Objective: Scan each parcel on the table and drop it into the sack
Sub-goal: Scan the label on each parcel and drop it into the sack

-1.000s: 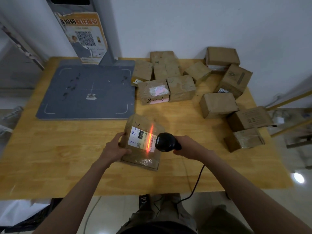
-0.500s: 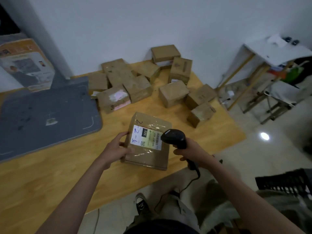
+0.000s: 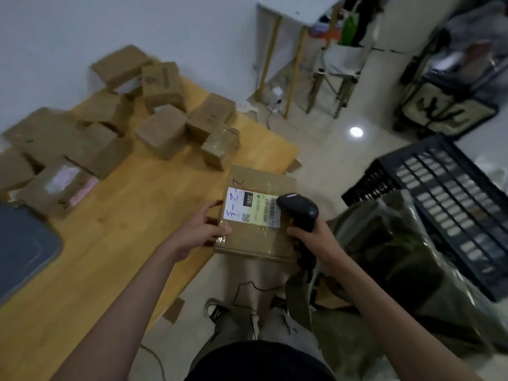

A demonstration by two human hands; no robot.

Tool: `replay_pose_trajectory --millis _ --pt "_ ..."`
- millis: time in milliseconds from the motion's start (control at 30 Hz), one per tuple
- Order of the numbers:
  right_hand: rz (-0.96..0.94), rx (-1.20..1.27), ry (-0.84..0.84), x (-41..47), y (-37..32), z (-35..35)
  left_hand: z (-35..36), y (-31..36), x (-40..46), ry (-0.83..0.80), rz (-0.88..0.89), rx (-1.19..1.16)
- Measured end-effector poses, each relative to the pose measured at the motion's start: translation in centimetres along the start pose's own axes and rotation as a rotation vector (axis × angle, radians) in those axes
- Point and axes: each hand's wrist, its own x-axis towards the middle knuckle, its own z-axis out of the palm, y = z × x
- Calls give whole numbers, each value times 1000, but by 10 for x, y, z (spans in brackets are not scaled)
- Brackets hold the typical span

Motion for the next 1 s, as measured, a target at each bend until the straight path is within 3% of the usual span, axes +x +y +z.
replay_pose_trajectory --millis 233,533,733,1000 --pt "121 71 274 -33 75 -69 91 29 35 -234 25 237" --pt "330 220 649 -105 165 -98 203 21 76 -535 33 613" --pt "467 320 689 -131 212 -124 277 -4 90 -607 1 741" --pt "565 329 605 -112 246 -170 348 -14 127 -581 -83 815"
